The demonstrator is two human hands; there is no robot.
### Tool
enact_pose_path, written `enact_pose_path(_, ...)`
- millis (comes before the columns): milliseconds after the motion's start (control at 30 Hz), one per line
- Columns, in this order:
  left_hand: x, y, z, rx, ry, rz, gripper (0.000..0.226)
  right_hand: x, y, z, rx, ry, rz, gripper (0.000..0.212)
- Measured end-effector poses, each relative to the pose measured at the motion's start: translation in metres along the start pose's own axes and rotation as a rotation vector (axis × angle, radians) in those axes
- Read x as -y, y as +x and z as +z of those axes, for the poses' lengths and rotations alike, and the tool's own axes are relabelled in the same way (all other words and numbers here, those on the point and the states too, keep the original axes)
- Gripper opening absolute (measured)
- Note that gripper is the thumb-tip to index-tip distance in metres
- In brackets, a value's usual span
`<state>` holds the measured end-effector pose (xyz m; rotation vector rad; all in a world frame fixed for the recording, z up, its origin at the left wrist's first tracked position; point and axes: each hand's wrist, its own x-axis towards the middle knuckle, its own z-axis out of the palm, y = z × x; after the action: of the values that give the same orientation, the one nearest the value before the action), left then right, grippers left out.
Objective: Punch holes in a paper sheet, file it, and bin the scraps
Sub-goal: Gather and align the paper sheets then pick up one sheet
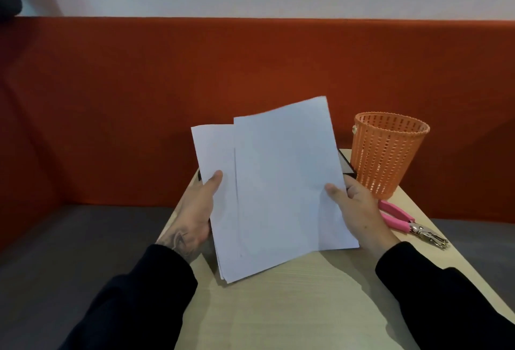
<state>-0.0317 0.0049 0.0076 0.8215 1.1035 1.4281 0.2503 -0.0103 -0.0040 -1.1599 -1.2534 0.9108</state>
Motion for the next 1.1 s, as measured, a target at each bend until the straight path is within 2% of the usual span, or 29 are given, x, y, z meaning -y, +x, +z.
enact_pose_path(133,0.001,-0.007,0.011,0.109,-0.029,0.001,0.023,0.0,0.001,0.01,0.05,0.006,0.077,0.015)
enact_pose_path(333,-0.006,-0.011,0.016,0.22,-0.015,0.045,0.029,0.017,0.005,0.012,0.099,-0.026,-0.005,0.017)
enact_pose_path(400,-0.018,-0.01,0.02,0.238,-0.011,0.071,0.028,0.027,0.01,0.01,0.052,-0.016,-0.071,0.03)
enact_pose_path(500,-0.037,-0.001,0.03,0.295,0.028,0.117,0.028,0.042,0.02,0.01,0.035,0.007,-0.126,0.061)
enact_pose_path(533,-0.046,0.001,0.034,0.304,0.04,0.129,0.028,0.049,0.023,0.011,0.034,0.018,-0.134,0.064)
enact_pose_path(667,-0.078,0.01,0.055,0.252,0.092,0.194,0.02,0.076,0.037,0.013,0.044,-0.002,-0.16,0.035)
enact_pose_path(833,-0.096,0.012,0.072,0.18,0.142,0.261,0.016,0.101,0.039,0.017,-0.04,0.036,-0.196,0.026)
enact_pose_path(967,-0.09,0.002,0.067,0.084,0.193,0.335,0.017,0.092,0.024,0.012,-0.054,0.01,-0.161,0.02)
enact_pose_path(1100,-0.076,-0.003,0.059,0.11,0.274,0.327,0.021,0.087,0.011,0.012,-0.071,-0.009,-0.138,0.023)
